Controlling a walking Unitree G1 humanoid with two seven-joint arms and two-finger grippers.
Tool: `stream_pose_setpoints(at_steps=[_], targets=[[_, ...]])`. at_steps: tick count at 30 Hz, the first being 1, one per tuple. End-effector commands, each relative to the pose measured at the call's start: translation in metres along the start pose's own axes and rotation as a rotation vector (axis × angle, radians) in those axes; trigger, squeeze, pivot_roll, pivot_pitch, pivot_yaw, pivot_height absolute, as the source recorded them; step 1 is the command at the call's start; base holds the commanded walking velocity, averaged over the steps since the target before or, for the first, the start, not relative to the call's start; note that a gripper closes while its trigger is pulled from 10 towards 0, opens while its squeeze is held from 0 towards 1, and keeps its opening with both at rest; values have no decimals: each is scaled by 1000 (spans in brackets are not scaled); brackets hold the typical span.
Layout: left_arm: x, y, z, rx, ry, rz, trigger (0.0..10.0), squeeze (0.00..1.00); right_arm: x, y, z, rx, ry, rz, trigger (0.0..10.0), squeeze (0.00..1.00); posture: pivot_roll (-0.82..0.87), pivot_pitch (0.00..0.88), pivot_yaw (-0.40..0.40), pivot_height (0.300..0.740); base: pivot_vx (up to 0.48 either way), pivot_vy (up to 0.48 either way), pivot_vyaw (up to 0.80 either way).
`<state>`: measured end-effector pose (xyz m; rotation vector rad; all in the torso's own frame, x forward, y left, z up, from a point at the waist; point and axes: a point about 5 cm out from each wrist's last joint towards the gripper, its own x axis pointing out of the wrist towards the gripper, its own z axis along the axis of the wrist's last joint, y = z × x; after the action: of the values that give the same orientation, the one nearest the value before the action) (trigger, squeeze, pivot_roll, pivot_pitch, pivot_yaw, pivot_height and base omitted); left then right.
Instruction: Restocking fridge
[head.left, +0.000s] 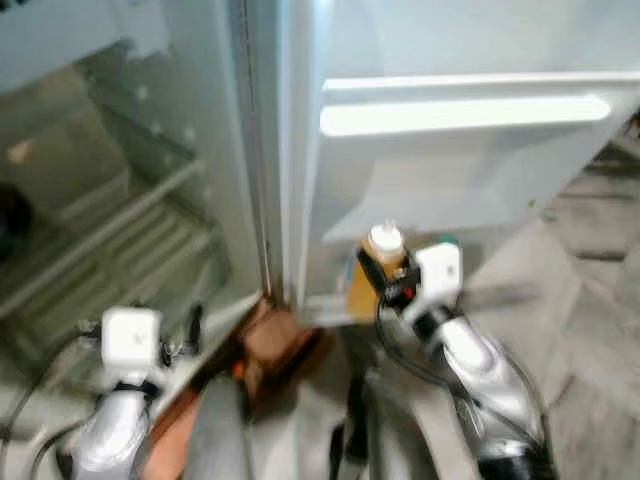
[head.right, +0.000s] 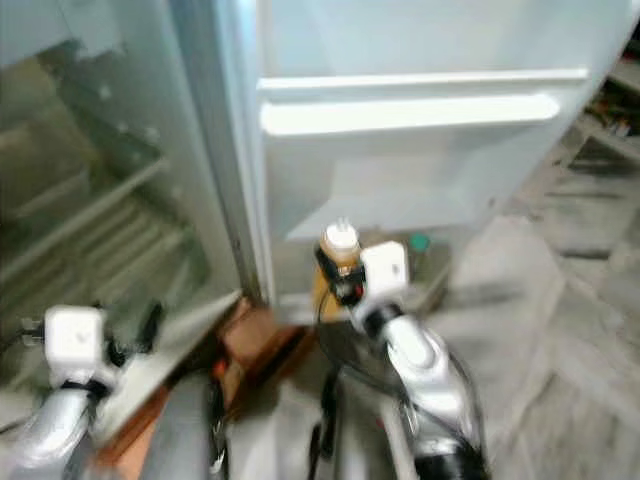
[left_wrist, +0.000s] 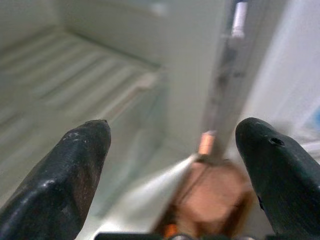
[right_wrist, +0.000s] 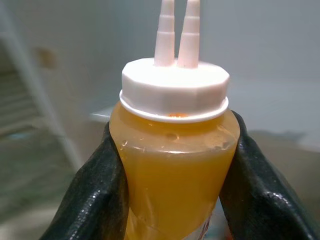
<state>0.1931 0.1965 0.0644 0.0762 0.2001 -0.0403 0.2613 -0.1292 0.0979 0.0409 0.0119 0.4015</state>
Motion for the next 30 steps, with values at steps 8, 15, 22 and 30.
stream_pose_setpoints(at_steps=[8, 15, 22, 30], targets=[[-2, 7, 1, 12, 7, 22, 10000, 0, 1, 4, 2, 9, -12, 22, 10000, 0, 84, 174, -76, 625, 0, 0, 0], [-7, 14, -1, 35, 24, 55, 10000, 0, 2, 11, 0, 8, -2, 73, 10000, 0, 94, 190, -75, 585, 0, 0, 0], [-12, 26, -2, -11, 46, 130, 10000, 0, 15, 24, 6, -43, -35, 161, 10000, 0, 119, 216, -77, 560, 0, 0, 0], [-17, 32, 1, 2, 51, 143, 10000, 0, 36, 37, 11, -95, -75, 245, 10000, 0, 144, 241, -75, 560, 0, 0, 0]])
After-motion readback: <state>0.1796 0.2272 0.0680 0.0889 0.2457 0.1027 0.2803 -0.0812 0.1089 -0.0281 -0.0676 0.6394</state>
